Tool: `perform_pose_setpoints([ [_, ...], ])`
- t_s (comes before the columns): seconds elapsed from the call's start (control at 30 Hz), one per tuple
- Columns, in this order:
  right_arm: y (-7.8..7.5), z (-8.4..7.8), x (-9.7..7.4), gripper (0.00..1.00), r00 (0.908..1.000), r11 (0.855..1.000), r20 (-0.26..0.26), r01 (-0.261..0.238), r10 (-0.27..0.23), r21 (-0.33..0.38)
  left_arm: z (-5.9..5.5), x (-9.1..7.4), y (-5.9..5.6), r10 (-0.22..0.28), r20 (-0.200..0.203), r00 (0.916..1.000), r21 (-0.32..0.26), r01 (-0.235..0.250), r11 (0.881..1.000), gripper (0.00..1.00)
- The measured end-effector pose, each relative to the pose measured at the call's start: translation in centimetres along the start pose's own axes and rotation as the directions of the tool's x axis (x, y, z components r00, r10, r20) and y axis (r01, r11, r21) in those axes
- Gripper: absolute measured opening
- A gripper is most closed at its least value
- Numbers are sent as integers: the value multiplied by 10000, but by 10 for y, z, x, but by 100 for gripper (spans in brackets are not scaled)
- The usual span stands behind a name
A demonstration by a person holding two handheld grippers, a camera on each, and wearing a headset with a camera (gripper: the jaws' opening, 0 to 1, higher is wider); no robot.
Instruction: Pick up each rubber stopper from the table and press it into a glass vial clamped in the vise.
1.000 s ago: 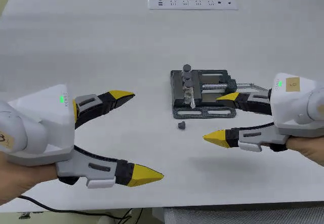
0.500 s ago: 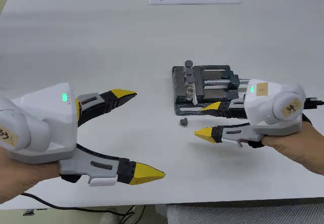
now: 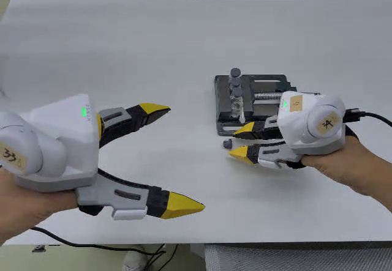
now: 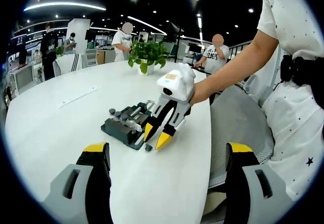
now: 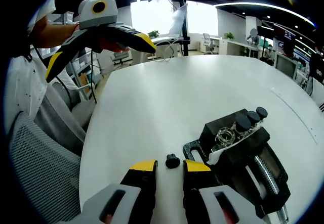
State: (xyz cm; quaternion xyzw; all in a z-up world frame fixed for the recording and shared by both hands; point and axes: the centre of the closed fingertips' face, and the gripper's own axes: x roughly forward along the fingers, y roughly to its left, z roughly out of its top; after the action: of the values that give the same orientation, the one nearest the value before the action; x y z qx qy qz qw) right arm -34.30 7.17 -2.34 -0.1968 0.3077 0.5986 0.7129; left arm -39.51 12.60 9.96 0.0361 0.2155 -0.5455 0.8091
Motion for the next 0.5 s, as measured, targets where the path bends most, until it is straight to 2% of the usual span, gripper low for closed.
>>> perform_pose_setpoints([
  [0.5,-3,-5,4,7,9998,9995,-162,-66,61,-295,1,1,1,29,36,10000,-67,-29,10000,94],
])
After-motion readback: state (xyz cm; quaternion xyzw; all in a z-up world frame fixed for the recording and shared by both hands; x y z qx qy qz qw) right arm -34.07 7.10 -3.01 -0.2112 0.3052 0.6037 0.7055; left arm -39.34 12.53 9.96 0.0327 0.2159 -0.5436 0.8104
